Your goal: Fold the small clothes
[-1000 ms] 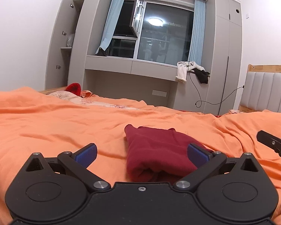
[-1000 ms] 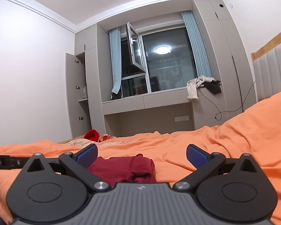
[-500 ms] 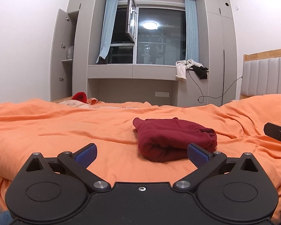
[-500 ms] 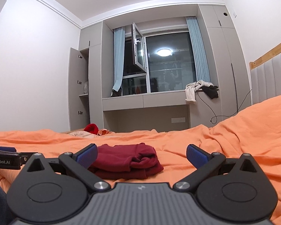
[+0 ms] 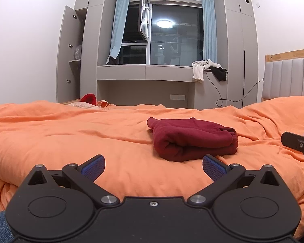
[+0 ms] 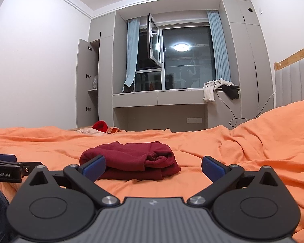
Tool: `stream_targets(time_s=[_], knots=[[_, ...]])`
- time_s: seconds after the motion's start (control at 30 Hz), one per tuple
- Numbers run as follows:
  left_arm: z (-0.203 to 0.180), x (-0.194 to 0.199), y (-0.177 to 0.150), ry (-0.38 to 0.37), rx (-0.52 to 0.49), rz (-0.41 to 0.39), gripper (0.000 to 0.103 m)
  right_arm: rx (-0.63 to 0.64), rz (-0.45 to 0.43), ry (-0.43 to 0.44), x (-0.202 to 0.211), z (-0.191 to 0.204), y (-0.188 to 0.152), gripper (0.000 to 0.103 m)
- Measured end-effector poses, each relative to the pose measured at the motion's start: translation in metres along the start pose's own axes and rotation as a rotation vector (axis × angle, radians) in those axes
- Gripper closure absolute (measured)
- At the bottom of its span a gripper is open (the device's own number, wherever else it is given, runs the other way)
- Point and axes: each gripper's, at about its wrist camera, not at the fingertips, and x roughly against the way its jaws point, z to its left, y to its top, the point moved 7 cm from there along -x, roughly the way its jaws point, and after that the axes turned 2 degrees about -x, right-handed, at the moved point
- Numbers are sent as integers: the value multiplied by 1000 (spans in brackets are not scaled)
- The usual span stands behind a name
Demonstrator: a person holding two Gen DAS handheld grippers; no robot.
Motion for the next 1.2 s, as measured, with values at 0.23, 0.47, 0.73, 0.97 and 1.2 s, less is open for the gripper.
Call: stream_targets(time_s=[0.23, 0.47, 0.73, 0.97, 1.2], knots=[[0, -1, -1, 10, 5, 8, 1, 0, 1, -1, 1, -1, -1, 0], [-2, -3, 0, 18, 4, 13, 1, 1, 2, 0, 0, -3, 0, 0], [-2, -3, 1, 18, 4, 13, 1, 9, 6, 0, -1, -3, -2, 0], [-2, -3, 1, 19, 4, 13, 1, 11, 6, 1, -1, -4, -2, 0], [-2, -3, 1, 19, 3, 13, 1, 12, 8, 1, -1, -3, -2, 0]])
